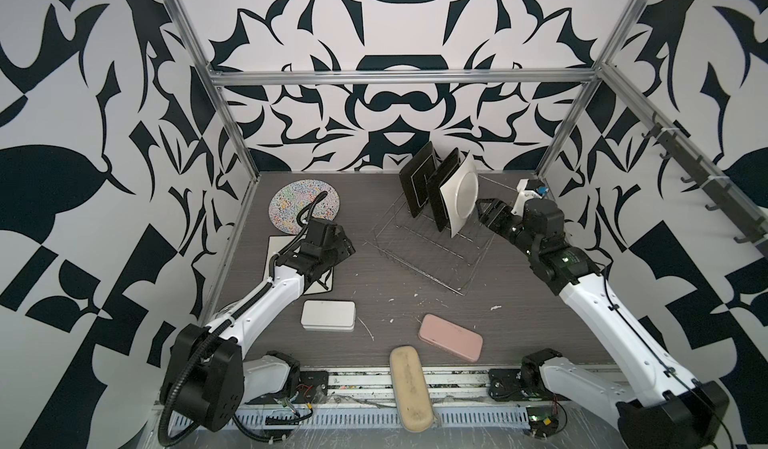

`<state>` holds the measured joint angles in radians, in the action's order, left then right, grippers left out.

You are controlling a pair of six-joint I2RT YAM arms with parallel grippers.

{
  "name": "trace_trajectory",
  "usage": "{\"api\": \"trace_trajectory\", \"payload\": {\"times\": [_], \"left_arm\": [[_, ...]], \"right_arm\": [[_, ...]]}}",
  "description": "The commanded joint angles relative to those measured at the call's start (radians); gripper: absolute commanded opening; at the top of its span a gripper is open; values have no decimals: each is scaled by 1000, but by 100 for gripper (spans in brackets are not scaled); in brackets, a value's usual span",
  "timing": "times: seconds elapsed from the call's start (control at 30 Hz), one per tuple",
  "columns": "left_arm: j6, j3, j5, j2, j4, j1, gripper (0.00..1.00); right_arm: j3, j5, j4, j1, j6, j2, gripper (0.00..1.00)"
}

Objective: Unload the plates from the dish rack
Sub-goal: 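Raise the left gripper off the plate while the right gripper moves toward the rack, then reach the right gripper down to the edge of the white plate in the rack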

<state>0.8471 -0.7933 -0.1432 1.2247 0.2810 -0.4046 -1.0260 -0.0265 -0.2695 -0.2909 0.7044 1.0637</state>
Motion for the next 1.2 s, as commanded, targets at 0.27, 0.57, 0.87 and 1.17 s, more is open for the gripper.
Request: {"api": "trace_trajectory", "payload": {"times": [0.27,0.57,0.87,1.17], "left_arm": [[-78,-13,-31,-37,11,-2,78],[-82,-8,-21,-37,-2,0,78],[-95,-39,-45,-62,31,0,79],[-97,-50,-42,-64,42,0,79]], "right_arm": [[-187,-549,-283,-256,-306,237,93],[-164,-915,-182,-410,-272,405,98],[-170,-1061,-50,-436,-294,582,92],[-202,-1104,68,-436,-348,707,80]]}}
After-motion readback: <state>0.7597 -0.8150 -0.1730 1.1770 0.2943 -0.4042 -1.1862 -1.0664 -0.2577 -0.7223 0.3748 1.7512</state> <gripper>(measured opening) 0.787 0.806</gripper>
